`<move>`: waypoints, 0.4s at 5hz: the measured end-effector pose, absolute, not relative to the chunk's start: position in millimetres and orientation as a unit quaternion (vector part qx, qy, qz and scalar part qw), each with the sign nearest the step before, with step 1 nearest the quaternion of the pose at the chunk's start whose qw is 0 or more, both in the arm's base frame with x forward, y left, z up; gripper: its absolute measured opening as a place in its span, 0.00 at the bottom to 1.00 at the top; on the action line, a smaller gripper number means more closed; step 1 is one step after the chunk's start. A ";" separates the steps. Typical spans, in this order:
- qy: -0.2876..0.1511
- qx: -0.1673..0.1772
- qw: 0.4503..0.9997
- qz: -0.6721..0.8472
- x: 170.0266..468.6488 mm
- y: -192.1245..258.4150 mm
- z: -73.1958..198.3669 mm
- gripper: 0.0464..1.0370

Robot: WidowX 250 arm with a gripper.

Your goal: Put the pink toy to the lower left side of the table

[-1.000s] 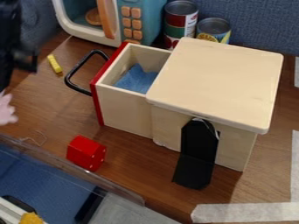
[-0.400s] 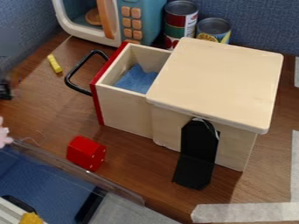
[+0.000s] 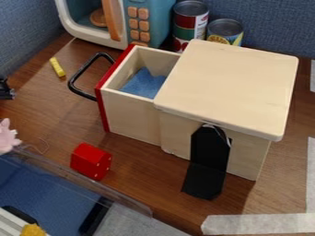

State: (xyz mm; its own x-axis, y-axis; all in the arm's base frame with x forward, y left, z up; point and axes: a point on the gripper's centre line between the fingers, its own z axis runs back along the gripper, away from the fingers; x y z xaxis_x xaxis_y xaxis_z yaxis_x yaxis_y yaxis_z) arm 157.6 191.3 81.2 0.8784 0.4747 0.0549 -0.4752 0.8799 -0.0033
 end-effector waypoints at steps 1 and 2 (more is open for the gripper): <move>-0.023 -0.014 0.971 0.240 170.6 187.1 71.9 0.00; -0.021 -0.016 0.973 0.231 184.6 185.4 66.4 0.00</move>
